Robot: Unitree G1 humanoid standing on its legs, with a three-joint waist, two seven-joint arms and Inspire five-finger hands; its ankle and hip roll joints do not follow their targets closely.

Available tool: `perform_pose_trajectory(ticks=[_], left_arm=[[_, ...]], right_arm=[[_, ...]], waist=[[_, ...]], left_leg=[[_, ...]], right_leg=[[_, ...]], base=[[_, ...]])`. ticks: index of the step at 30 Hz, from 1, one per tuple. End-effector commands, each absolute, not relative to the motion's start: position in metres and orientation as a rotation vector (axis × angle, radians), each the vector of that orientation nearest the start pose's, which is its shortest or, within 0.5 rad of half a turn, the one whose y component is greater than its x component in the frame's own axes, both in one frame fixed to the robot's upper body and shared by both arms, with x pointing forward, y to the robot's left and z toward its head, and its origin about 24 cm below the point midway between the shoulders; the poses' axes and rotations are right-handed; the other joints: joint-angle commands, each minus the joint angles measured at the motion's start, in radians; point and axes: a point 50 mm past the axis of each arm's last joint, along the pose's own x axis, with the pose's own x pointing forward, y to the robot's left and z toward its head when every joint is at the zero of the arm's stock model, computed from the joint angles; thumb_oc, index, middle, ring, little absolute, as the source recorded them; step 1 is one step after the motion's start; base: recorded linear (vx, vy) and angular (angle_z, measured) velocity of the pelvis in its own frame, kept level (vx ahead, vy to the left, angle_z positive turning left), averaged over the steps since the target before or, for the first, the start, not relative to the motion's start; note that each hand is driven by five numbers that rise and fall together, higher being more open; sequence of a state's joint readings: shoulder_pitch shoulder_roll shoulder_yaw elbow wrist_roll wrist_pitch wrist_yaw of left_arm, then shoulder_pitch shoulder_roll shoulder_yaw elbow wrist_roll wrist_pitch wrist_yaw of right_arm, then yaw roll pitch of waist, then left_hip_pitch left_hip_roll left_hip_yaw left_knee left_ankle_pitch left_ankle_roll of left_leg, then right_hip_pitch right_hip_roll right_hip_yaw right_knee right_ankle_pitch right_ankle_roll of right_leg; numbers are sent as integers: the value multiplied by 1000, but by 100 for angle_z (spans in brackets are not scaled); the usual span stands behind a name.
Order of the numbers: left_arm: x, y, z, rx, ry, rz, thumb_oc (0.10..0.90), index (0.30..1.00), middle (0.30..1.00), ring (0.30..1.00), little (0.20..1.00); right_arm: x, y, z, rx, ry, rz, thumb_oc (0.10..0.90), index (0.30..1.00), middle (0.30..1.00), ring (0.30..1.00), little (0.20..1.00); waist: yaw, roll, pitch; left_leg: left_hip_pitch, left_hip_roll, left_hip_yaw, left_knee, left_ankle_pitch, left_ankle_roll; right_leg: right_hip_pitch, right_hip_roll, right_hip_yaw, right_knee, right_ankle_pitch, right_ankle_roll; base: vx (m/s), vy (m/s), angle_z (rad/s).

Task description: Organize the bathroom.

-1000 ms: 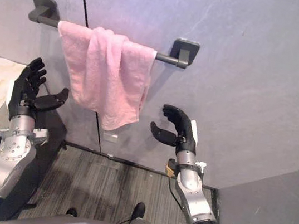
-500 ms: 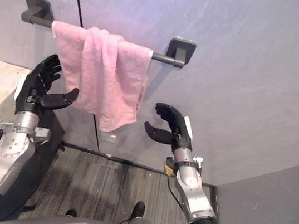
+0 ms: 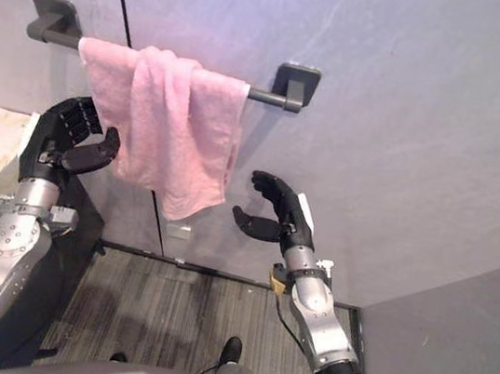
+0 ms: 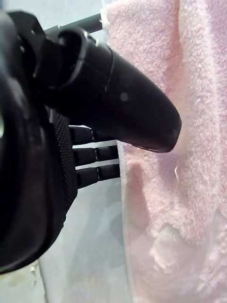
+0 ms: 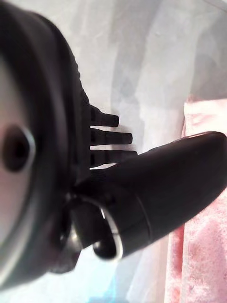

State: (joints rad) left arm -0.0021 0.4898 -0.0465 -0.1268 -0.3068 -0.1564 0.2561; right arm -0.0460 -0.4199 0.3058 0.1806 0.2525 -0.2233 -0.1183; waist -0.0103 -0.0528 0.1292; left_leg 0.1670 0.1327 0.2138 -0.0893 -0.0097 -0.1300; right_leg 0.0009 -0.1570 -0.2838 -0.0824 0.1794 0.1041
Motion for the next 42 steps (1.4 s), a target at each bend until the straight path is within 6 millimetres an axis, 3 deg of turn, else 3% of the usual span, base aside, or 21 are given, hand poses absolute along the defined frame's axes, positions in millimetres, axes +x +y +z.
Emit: perform_pose_trajectory(ticks=[1,8,15,20,31,42], left_arm=[[263,213,169,138,-618,85,400,300,300,300,300],[259,217,165,129,-615,126,402,302,302,302,302],[259,214,161,114,-591,134,427,340,340,340,340],[263,209,158,108,-568,109,400,300,300,300,300],[268,204,155,98,-529,77,400,300,300,300,300],[268,202,149,88,-501,54,400,300,300,300,300]], right_arm=[[280,-157,95,-133,-350,182,800,900,900,900,900],[282,-160,105,-125,-382,173,800,900,900,900,900],[289,-153,146,-83,-514,209,800,900,900,900,900],[292,-142,173,-65,-582,268,800,900,900,900,900],[295,-136,205,-85,-676,248,800,900,900,900,900],[302,-134,206,-87,-649,246,800,900,900,900,900]], waist=[[-16,35,-68],[-7,29,-67],[10,19,-61],[25,10,-63],[38,3,-68],[47,2,-71]], left_leg=[[-3,-72,5,2,-64,78],[-2,-78,3,2,-67,83],[-3,-80,-5,2,-70,83],[-8,-82,-9,2,-68,83],[-10,-84,-12,2,-69,87],[-11,-85,-10,5,-69,88]], right_leg=[[102,-48,25,40,-171,130],[104,-49,22,44,-173,132],[105,-50,14,47,-171,131],[104,-53,6,51,-172,132],[104,-52,3,53,-172,131],[103,-53,1,56,-174,128]], base=[[0,0,0],[0,0,0],[0,0,0],[0,0,0],[4,-1,1],[1,0,0]])
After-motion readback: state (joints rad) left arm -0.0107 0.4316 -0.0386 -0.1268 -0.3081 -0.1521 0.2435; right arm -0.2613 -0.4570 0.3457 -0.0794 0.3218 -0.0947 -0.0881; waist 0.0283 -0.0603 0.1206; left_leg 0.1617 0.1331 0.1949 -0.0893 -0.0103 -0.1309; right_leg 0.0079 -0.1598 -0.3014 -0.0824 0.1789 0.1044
